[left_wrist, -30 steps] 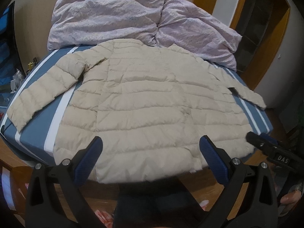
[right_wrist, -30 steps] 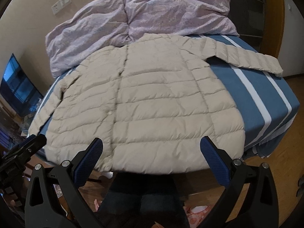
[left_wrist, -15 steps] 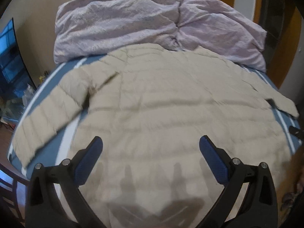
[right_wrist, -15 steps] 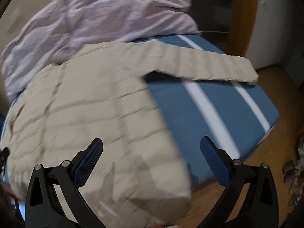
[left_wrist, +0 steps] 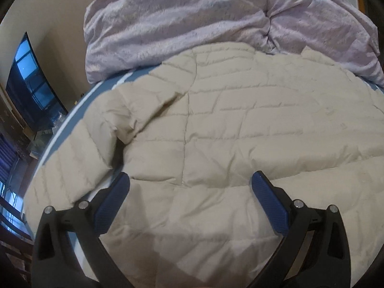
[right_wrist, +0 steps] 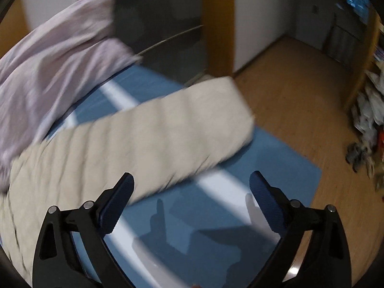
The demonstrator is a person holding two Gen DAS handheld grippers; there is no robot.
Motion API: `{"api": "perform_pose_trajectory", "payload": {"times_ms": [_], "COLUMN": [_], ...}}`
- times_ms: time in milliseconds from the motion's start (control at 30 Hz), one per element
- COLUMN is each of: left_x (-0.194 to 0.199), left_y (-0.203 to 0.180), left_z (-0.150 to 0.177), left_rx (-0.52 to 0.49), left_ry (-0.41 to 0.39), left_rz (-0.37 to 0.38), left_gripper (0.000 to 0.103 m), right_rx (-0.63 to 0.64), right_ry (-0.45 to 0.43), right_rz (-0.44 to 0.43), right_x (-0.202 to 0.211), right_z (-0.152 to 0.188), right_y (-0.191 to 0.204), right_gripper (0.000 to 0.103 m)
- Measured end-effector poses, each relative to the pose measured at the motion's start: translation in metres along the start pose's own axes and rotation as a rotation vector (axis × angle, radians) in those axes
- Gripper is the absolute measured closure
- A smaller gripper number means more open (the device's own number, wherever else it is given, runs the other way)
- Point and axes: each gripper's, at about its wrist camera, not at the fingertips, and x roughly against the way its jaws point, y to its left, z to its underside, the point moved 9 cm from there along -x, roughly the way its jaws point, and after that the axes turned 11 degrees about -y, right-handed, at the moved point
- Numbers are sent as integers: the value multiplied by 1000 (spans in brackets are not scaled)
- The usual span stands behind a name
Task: Fold large clothes
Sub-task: 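Reach the right tool to the jacket sleeve and grasp its cuff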
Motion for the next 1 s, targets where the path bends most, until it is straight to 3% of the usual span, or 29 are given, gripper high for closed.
{"api": "perform_pose_trajectory", "payload": {"times_ms": [67,233,400,600,667,867,1000], "left_x": [-6,-13,-15,-17,-18,-19,-19], "left_y": [-1,-3,-3,-2,-2,-1,-1], "left_z": [4,10,12,13,13,14,14], "left_rx": [2,15,43,81,94,113,115], "left_ry": [19,62,77,90,94,100,100], "left_rz": [7,30,52,76,85,101,103], "left_gripper": [2,2,2,2,2,2,2], "right_rx": [-49,-165,-185,-150,-120,24,155], "right_ry": [13,70,73,53,49,-52,-114], "right_rz": [39,63,66,48,51,-15,-145], "right_x": [-18,-45,-52,-50,-46,-15,17], "right_z": [-9,-8,0,-4,-6,-23,-23], "right_y": [-14,-35,-34,-28,-19,46,127], "right_gripper": [15,22,36,72,87,90,90]}}
